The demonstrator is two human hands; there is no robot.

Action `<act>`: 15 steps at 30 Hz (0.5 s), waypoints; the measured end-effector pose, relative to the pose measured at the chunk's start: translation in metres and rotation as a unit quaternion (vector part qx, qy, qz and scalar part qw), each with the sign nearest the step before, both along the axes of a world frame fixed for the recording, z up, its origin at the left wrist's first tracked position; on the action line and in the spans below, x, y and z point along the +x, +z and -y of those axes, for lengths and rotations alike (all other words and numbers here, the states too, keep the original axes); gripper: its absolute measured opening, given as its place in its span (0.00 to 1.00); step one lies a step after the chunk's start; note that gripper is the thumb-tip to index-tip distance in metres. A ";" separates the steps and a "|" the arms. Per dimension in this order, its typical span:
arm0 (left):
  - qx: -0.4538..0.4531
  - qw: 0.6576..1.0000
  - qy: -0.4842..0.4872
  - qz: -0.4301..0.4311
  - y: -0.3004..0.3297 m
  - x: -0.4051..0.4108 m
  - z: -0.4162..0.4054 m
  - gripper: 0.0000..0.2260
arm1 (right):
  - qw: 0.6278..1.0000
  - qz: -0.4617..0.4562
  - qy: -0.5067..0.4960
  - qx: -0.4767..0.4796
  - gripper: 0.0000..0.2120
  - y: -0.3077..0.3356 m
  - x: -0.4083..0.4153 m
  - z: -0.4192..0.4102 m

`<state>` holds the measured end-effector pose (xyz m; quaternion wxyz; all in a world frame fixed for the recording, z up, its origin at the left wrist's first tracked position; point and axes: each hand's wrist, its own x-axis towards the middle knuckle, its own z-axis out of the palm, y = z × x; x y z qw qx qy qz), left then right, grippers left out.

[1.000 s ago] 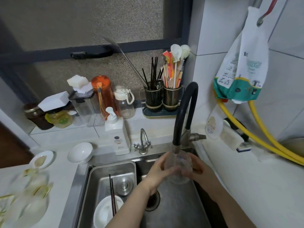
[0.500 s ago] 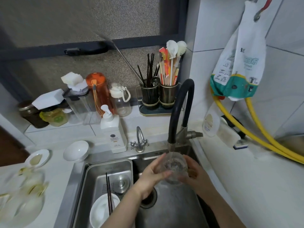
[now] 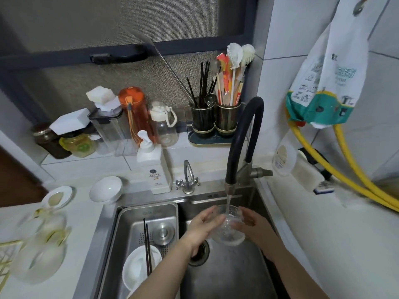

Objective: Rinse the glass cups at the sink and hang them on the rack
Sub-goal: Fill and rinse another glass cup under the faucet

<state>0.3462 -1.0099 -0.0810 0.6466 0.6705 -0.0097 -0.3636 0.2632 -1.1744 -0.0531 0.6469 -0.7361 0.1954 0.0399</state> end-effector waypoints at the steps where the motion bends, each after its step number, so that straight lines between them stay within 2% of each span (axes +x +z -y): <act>1: 0.012 1.000 0.021 -0.006 0.001 0.000 0.001 0.30 | 1.000 -0.025 -0.005 0.004 0.13 -0.003 0.004 -0.001; 3: 0.021 0.998 0.057 -0.018 0.003 0.000 0.005 0.29 | 0.997 -0.071 -0.014 0.012 0.11 -0.004 0.013 -0.003; 6: 0.065 0.993 0.095 -0.028 0.007 0.004 0.014 0.28 | 0.993 -0.102 -0.027 0.043 0.14 0.000 0.023 -0.003; 9: 0.143 0.986 0.084 -0.016 0.008 0.012 0.017 0.36 | 0.988 -0.137 -0.036 0.061 0.26 -0.002 0.031 0.003; 12: 0.189 0.981 0.047 0.024 0.010 0.018 0.017 0.40 | 0.983 -0.172 -0.040 0.058 0.40 -0.006 0.036 0.007; 13: 0.202 0.978 0.037 0.034 0.011 0.020 0.016 0.42 | 0.980 -0.180 -0.043 0.072 0.39 -0.007 0.036 0.007; 15: 0.233 0.971 0.007 0.046 0.014 0.023 0.015 0.48 | 0.973 -0.191 -0.047 0.120 0.32 -0.009 0.034 0.007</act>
